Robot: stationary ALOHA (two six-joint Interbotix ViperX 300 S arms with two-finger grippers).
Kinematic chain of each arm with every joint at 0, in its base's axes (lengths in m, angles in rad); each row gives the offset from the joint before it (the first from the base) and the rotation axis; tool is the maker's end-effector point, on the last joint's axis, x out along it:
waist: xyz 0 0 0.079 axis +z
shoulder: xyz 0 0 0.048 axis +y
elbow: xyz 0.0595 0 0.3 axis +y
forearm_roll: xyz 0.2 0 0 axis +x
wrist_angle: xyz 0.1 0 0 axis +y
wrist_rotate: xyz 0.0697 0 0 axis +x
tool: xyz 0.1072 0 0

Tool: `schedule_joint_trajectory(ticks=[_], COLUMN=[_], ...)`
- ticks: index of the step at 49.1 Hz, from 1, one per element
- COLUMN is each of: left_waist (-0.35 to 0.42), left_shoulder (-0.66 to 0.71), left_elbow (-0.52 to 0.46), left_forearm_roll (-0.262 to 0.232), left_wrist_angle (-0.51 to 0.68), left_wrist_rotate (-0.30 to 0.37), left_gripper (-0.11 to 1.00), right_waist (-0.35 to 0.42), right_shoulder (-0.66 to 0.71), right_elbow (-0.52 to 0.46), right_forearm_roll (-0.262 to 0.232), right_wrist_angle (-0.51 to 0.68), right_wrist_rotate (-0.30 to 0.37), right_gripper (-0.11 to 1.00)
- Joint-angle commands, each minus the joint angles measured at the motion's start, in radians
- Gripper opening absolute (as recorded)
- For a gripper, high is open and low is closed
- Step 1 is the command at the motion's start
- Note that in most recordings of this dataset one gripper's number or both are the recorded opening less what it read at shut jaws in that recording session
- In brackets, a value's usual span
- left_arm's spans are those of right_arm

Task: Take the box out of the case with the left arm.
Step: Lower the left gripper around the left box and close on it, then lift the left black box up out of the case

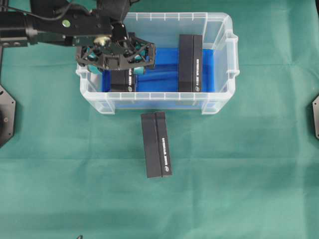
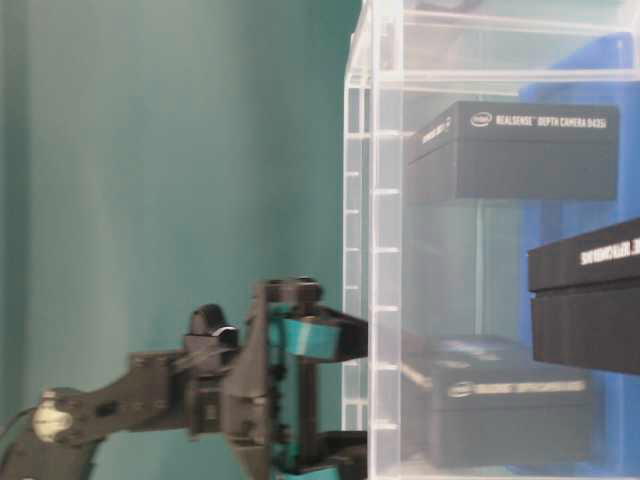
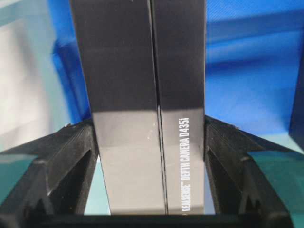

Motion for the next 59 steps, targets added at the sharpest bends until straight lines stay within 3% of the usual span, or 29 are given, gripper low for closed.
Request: schedule_joint_trajectory(ticks=[1, 40, 59], left_waist=[-0.02, -0.026, -0.032], left_shoulder=[-0.051, -0.121, -0.121], left_elbow=[-0.077, -0.439, -0.462], left_forearm_roll=[-0.006, -0.006, -0.006], left_wrist_angle=[0.052, 0.416, 0.454], left_wrist_rotate=[0.002, 0.008, 0.008], left_gripper=[0.6, 0.6, 0.6], right_waist=[-0.002, -0.002, -0.002], right_shoulder=[0.003, 0.003, 0.003], right_elbow=[-0.026, -0.026, -0.026], right_forearm_roll=[0.0, 0.0, 0.002], right_wrist_angle=[0.0, 0.0, 0.0], right_wrist_rotate=[0.002, 0.002, 0.002], right_gripper=[-0.01, -0.01, -0.01])
